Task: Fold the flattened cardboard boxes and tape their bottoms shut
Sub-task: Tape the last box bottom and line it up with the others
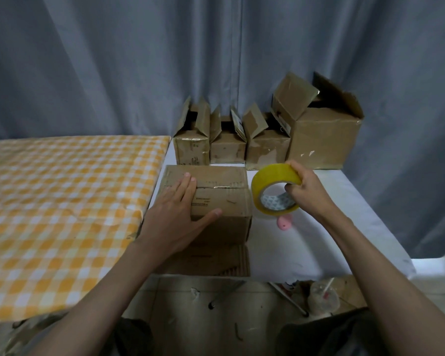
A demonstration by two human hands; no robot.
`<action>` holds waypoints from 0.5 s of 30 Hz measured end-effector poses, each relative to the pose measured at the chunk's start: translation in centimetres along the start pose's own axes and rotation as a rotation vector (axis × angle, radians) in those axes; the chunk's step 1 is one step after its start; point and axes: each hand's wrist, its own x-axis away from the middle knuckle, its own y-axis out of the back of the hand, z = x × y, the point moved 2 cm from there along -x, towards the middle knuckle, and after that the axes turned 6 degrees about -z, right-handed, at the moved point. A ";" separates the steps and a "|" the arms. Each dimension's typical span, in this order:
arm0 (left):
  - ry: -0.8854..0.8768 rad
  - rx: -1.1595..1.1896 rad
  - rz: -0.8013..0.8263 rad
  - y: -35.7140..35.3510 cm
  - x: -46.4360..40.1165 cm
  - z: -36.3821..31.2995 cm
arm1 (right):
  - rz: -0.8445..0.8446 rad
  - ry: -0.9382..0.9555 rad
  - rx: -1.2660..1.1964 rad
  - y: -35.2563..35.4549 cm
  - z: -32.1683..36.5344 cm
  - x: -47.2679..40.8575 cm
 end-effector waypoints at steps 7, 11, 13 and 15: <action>-0.026 0.017 0.011 0.0 -0.2 0.6 | 0.021 -0.092 -0.084 -1.2 -1.2 0.8; -0.026 0.086 0.043 0.1 -1.4 -0.8 | 0.014 -0.098 -0.129 -2.3 -1.5 1.8; -0.062 0.122 0.055 -0.3 -2.4 -2.9 | 0.023 -0.107 -0.151 -3.1 -1.5 2.1; -0.095 0.140 0.049 -0.8 -3.1 -4.5 | 0.026 -0.104 -0.145 -3.8 -1.5 2.4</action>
